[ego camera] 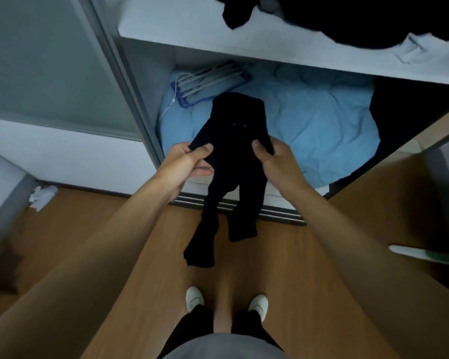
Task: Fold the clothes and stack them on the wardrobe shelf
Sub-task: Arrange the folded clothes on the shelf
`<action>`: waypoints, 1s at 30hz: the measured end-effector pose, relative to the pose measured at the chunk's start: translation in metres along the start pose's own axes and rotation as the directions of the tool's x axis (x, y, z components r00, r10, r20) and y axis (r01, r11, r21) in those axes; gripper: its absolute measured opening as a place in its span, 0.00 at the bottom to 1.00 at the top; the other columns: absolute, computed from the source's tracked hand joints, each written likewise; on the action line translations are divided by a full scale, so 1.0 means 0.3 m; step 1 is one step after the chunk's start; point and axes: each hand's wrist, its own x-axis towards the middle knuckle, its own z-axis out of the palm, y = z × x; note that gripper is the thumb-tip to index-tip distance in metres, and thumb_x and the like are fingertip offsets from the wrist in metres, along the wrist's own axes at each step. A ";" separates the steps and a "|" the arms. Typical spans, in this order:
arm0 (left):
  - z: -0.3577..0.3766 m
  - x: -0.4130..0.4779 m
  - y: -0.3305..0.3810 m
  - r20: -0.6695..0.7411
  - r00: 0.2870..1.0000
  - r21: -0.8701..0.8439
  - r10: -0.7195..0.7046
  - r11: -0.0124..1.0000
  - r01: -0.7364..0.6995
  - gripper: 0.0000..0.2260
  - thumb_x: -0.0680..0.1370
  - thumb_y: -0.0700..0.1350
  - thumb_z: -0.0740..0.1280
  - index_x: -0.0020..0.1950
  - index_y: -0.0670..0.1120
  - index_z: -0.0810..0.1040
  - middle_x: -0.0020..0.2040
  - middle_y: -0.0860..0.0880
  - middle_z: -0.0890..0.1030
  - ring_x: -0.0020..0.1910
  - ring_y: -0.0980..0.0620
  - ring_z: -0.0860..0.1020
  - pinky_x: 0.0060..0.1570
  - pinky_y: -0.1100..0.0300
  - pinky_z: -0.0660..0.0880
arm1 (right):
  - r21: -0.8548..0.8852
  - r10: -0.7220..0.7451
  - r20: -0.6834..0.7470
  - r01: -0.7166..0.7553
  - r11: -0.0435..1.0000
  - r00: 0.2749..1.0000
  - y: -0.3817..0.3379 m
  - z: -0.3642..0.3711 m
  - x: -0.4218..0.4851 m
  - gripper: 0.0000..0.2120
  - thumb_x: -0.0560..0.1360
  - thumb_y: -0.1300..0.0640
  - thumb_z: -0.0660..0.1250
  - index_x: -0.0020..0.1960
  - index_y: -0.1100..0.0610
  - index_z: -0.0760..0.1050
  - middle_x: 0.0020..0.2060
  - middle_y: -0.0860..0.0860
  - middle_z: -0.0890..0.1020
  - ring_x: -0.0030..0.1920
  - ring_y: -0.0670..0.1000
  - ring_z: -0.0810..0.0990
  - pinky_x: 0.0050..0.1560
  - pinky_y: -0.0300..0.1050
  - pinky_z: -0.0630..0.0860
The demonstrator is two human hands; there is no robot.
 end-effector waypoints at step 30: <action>0.236 -0.056 0.273 0.442 0.881 0.098 0.165 0.968 -0.230 0.18 0.82 0.52 0.58 0.57 0.40 0.80 0.50 0.40 0.84 0.50 0.46 0.82 0.53 0.56 0.78 | 0.202 -0.102 0.311 0.039 0.979 0.945 -0.176 -0.149 -0.055 0.05 0.80 0.55 0.66 0.53 0.53 0.80 0.45 0.45 0.85 0.49 0.44 0.83 0.52 0.37 0.77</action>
